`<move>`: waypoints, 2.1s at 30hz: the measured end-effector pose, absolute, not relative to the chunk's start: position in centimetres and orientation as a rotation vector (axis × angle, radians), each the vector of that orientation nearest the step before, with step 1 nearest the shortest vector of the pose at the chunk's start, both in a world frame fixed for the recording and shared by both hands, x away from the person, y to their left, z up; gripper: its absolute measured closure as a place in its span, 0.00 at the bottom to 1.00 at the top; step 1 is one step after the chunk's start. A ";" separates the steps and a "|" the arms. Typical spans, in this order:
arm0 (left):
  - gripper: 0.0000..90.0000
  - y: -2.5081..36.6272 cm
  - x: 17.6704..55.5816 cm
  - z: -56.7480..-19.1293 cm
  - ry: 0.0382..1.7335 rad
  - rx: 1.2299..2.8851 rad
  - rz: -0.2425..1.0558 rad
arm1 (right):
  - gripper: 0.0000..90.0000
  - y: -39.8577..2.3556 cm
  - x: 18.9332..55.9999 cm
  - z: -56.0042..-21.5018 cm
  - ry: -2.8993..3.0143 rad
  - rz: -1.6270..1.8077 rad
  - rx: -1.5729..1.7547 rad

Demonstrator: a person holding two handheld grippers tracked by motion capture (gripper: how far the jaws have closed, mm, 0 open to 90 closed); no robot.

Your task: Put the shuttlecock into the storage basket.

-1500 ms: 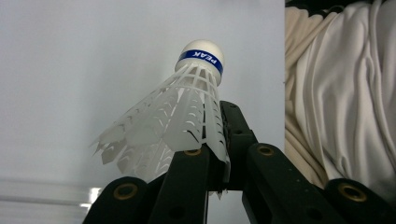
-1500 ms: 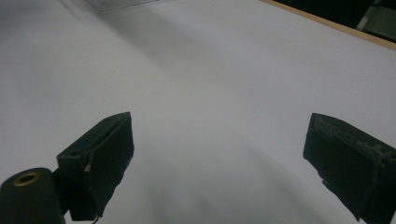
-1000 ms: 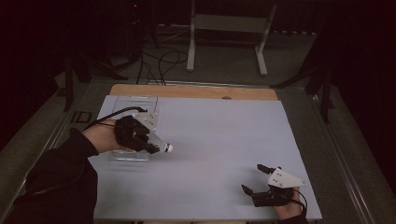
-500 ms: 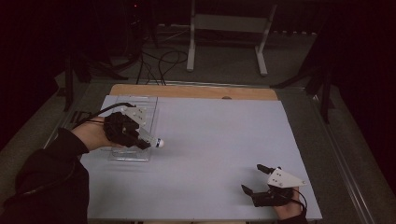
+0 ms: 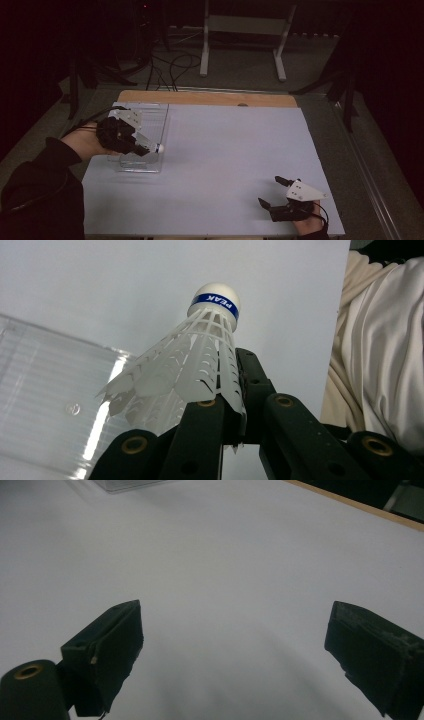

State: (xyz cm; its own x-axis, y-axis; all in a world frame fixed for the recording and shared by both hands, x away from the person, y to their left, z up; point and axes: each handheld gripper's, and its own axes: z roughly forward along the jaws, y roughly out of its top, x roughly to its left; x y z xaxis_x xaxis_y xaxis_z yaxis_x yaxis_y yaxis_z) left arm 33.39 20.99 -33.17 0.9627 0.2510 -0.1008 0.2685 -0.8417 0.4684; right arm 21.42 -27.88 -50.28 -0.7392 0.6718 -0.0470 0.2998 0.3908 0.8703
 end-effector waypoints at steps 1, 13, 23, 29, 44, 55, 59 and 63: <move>1.00 21.3 33.5 -33.2 0.381 2.613 -0.049 | 0.09 -27.9 21.4 -50.3 2.262 1.294 0.839; 1.00 23.7 34.4 -33.8 0.494 2.619 -0.034 | 0.09 -27.9 21.4 -50.3 2.270 1.291 0.847; 1.00 24.4 35.2 -35.1 0.522 2.603 -0.035 | 0.09 -27.9 21.5 -50.4 2.273 1.291 0.849; 1.00 24.4 35.7 -36.0 0.511 2.602 -0.035 | 0.09 -27.9 21.5 -50.4 2.274 1.293 0.850; 1.00 24.4 36.6 -38.5 0.516 2.623 -0.039 | 0.09 -27.9 21.5 -50.5 2.278 1.294 0.853; 1.00 24.4 37.3 -40.2 0.540 2.630 -0.053 | 0.09 -27.9 21.5 -50.5 2.279 1.292 0.857; 1.00 24.3 37.5 -40.8 0.552 2.628 -0.066 | 0.09 -27.9 21.5 -50.5 2.281 1.292 0.857; 1.00 24.1 37.6 -41.3 0.564 2.635 -0.072 | 0.09 -27.9 21.5 -50.5 2.281 1.293 0.858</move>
